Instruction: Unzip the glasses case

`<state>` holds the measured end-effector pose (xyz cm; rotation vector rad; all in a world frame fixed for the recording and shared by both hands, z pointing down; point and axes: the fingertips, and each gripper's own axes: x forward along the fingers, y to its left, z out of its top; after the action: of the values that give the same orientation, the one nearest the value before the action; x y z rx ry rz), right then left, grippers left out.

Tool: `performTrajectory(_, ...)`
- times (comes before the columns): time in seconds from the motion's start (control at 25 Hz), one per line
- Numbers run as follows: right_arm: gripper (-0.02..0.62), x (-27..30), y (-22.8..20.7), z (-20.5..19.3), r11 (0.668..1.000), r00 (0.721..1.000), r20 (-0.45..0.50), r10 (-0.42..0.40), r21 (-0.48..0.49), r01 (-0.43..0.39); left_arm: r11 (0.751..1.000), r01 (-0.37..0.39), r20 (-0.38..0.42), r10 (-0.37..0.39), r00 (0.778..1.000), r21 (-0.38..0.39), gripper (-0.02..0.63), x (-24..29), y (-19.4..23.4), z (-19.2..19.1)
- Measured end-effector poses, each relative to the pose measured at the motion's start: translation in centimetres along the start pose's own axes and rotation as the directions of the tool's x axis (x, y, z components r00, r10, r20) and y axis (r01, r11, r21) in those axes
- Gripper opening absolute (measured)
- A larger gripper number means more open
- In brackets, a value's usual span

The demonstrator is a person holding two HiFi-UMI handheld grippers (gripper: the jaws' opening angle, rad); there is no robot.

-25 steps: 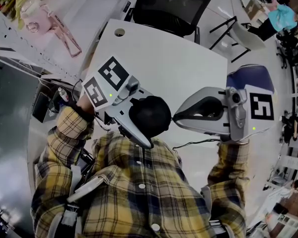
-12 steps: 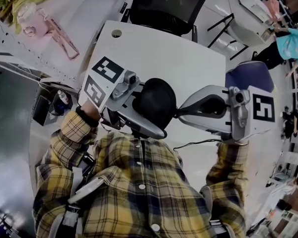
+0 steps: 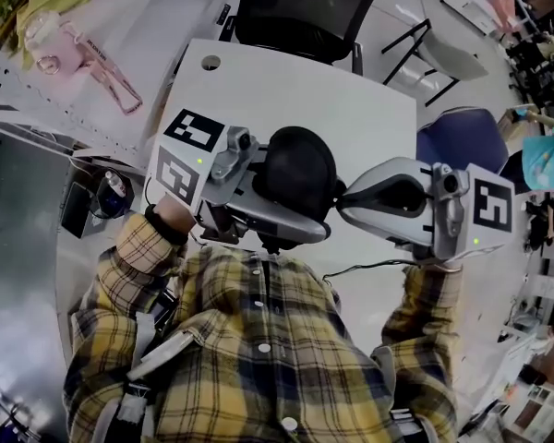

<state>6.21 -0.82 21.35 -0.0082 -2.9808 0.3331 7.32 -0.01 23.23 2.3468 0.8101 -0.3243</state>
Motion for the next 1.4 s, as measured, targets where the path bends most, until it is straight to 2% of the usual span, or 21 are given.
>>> performTrajectory(0.28,-0.002,-0.2,-0.4,-0.6,0.999,0.999,-0.020,-0.045,-0.030,0.044,0.999,-0.037,0.093,0.037,0.995,-0.007,0.247,-0.4,0.7,1.5)
performTrajectory(0.48,-0.002,-0.3,-0.2,-1.3,0.998,0.997,-0.050,-0.057,0.006,0.057,0.998,-0.058,0.178,0.061,0.982,-0.021,0.247,-0.8,1.2,3.0)
performTrajectory(0.72,-0.002,0.0,0.0,-2.0,0.998,0.996,-0.072,-0.054,-0.024,0.052,0.998,-0.036,0.343,0.053,0.938,-0.055,0.249,-2.3,1.6,6.2)
performTrajectory(1.12,-0.002,0.9,0.8,-2.1,0.988,0.990,-0.100,-0.099,-0.127,0.086,0.999,-0.019,0.459,0.030,0.888,-0.028,0.247,-3.1,1.0,9.0)
performTrajectory(1.4,0.000,1.2,1.0,-2.4,0.981,0.988,-0.072,-0.133,-0.152,0.121,1.000,-0.029,0.500,0.028,0.866,-0.006,0.247,-3.0,0.6,10.0)
